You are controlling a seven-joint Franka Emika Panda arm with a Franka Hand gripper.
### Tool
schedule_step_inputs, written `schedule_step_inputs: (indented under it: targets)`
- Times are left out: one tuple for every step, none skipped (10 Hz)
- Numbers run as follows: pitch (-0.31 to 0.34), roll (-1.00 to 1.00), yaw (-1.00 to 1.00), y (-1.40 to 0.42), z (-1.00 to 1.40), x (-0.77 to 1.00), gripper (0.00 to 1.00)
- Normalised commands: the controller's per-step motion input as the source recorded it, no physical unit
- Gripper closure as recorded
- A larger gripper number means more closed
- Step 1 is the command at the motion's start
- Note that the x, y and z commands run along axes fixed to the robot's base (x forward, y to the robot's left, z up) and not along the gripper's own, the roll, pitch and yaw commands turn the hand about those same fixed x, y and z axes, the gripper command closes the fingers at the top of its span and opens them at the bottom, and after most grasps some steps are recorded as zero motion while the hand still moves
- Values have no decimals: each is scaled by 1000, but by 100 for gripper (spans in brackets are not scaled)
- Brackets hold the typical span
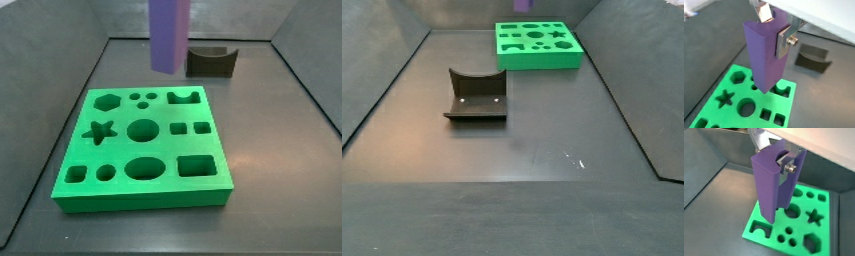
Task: Insert the arch object.
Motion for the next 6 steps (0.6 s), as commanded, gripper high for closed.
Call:
schedule_step_inputs:
  targets:
    - [0,0,-820,197,-266,411,100]
    - [0,0,-1000,74,-303,129,100]
    - [0,0,-1000,9,-320,23,100]
    - [0,0,-1000,0,-326,0,100]
    - [0,0,-1000,0,-329,0,100]
    - [0,0,-1000,0,-329,0,100]
